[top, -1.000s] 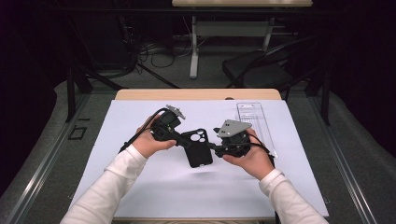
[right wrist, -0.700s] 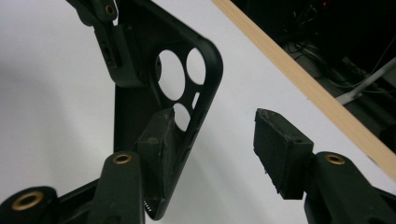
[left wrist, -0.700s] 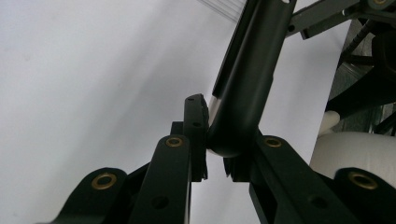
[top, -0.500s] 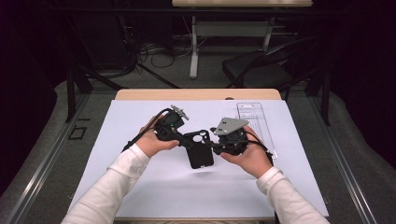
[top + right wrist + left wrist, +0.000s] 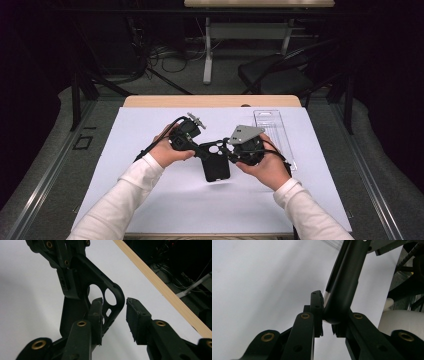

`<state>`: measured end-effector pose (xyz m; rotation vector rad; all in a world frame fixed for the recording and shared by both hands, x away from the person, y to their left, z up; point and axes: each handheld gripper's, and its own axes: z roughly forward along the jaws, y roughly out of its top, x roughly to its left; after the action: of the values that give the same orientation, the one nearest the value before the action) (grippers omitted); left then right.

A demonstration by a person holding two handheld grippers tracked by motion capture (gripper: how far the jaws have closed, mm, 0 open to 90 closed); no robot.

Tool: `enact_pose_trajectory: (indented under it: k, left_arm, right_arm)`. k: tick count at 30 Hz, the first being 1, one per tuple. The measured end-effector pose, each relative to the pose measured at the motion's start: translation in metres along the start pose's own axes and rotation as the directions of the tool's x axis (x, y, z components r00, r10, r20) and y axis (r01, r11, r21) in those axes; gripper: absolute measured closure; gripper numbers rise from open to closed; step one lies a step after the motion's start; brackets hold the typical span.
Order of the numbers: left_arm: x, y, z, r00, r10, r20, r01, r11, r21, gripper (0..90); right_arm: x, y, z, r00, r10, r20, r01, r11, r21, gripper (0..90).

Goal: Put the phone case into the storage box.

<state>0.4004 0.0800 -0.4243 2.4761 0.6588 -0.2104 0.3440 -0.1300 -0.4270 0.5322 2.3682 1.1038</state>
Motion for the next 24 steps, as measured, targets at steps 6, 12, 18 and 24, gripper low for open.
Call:
enact_pose_trajectory:
  k: [6, 12, 18, 24]
  left_arm:
    - [0.0, 0.0, 0.001, 1.0, -0.003, 0.0, 0.003, 1.0, 0.008, 81.8]
    - [0.0, 0.001, 0.002, 1.0, -0.001, 0.0, 0.001, 0.9998, 0.019, 81.8]
    - [0.0, 0.001, 0.003, 1.0, -0.005, 0.0, 0.005, 0.9997, 0.024, 81.8]
    - [-0.001, 0.001, 0.003, 1.0, -0.008, 0.001, 0.008, 0.9996, 0.028, 81.8]
  right_arm:
    - [0.001, 0.003, 0.0, 0.9999, -0.014, 0.003, 0.014, 1.0, 0.0, 70.7]
    - [0.003, 0.007, -0.001, 0.9996, -0.027, 0.008, 0.027, 1.0, -0.001, 73.4]
    - [0.004, 0.008, -0.002, 0.9985, -0.051, 0.023, 0.051, 0.999, 0.006, 75.6]
    - [0.007, 0.01, -0.003, 0.9962, -0.077, 0.042, 0.076, 0.997, 0.025, 77.8]
